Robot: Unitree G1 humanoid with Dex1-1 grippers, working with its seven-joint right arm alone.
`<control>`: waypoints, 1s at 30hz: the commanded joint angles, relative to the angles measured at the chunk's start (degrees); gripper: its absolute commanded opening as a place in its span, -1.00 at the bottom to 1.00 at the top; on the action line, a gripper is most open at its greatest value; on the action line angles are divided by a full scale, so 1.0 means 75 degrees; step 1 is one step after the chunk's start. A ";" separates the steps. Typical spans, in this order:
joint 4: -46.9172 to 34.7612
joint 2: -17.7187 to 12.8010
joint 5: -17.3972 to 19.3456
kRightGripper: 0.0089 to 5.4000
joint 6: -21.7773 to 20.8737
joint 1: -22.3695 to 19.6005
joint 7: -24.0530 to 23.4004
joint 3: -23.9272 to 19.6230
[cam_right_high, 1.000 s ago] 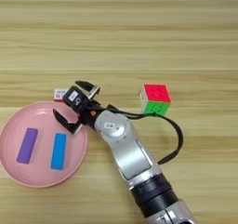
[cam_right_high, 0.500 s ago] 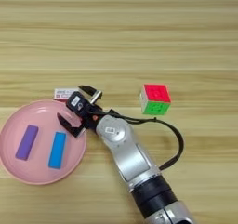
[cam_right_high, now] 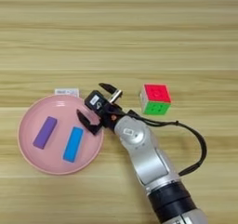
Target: Move the objects on the table
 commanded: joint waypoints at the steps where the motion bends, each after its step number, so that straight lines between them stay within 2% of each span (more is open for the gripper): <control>1: -0.0583 -0.0288 0.0041 0.99 -0.0088 -0.0184 -0.0060 -0.0372; 12: -0.0751 -0.0702 0.0026 0.99 -0.0043 0.0106 -0.0117 -0.0980; 30: -0.0503 -0.1274 -0.0071 0.99 -0.0151 0.0247 -0.0390 -0.1935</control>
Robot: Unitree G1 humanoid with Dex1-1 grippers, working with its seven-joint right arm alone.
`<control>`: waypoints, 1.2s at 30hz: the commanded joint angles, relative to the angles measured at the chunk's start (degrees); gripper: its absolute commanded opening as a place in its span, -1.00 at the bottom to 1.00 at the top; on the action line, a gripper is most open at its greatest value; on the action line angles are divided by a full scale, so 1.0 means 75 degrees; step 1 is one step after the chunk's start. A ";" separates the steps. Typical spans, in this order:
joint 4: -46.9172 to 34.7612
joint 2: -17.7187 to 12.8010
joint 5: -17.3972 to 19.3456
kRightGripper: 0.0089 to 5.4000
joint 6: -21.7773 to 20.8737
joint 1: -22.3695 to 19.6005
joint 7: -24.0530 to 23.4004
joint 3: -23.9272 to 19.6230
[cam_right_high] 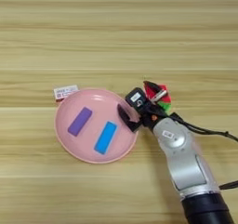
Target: Move the objects on the table
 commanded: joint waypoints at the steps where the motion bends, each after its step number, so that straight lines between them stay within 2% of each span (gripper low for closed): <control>1: -0.0240 -0.0374 0.0045 0.99 -0.0152 -0.0348 -0.0207 -0.0441; 13: -0.0149 -0.0483 0.0128 0.99 -0.0192 -0.0390 -0.0192 -0.0857; 28: 0.0225 -0.0873 0.0031 0.99 -0.0187 -0.0255 -0.0310 -0.1372; 36: 0.0575 -0.1040 0.0138 0.99 -0.0246 -0.0320 -0.0399 -0.1687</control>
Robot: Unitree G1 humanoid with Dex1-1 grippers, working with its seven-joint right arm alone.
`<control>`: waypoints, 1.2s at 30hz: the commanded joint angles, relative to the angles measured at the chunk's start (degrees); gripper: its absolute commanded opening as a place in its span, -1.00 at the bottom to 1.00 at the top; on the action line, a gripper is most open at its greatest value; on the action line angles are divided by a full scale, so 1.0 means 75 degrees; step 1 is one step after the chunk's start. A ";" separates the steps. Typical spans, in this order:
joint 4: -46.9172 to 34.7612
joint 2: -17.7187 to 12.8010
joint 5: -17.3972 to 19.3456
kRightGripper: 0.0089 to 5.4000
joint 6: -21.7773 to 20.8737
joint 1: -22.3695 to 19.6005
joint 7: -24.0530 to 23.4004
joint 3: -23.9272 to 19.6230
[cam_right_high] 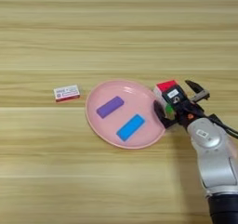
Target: Move the objects on the table
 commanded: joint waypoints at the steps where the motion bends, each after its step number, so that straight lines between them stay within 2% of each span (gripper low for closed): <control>1: 0.0037 -0.0445 0.0138 0.99 -0.0239 -0.0398 -0.0238 -0.0376; 5: 0.0054 -0.0400 0.0260 0.99 -0.0319 -0.0456 -0.0259 -0.0450; 10: -0.0677 -0.0095 0.0694 0.99 -0.0279 -0.0499 0.0005 -0.0282; 18: -0.1363 0.0125 0.0847 0.99 -0.0196 -0.0944 0.0197 0.0093; 23: -0.1429 0.0493 0.0649 0.99 -0.0082 -0.2009 0.0441 0.0997; 25: -0.1044 0.0699 0.0467 0.99 -0.0147 -0.2545 0.0441 0.1371; 31: 0.0182 0.1394 0.0550 0.99 -0.0305 -0.3612 0.0561 0.2002; 36: 0.1859 0.2047 0.0513 0.99 -0.0570 -0.4834 0.0548 0.2335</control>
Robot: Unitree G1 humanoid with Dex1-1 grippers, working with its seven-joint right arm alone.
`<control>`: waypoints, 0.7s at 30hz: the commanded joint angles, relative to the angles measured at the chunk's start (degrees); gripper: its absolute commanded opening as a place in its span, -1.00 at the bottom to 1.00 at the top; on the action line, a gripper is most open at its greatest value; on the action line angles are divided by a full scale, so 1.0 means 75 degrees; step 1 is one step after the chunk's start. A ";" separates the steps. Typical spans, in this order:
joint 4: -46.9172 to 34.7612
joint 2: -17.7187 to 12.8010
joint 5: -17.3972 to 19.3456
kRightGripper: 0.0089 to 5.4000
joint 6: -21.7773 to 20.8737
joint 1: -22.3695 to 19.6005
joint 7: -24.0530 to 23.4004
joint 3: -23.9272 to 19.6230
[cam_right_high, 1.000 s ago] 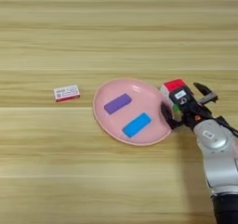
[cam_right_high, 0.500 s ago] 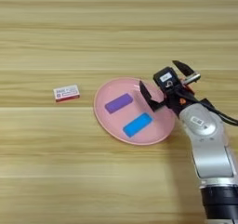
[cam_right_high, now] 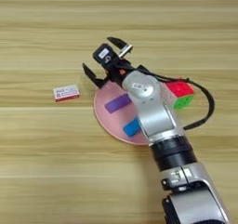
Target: Move the objects on the table
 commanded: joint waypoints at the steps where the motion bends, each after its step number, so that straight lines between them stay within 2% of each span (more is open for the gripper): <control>1: 0.1240 0.0437 0.0044 0.99 -0.0507 -0.1747 -0.0157 0.0105; 6: 0.3444 0.0929 -0.0136 0.99 -0.1151 -0.2828 -0.0393 0.0316; 11: 0.5378 0.1050 -0.0531 0.99 -0.1837 -0.3424 -0.1005 0.0474; 15: 0.6314 0.0991 -0.0784 0.99 -0.2170 -0.3623 -0.1358 0.0542; 21: 0.6527 0.0850 -0.0903 0.99 -0.2422 -0.3427 -0.1289 0.0572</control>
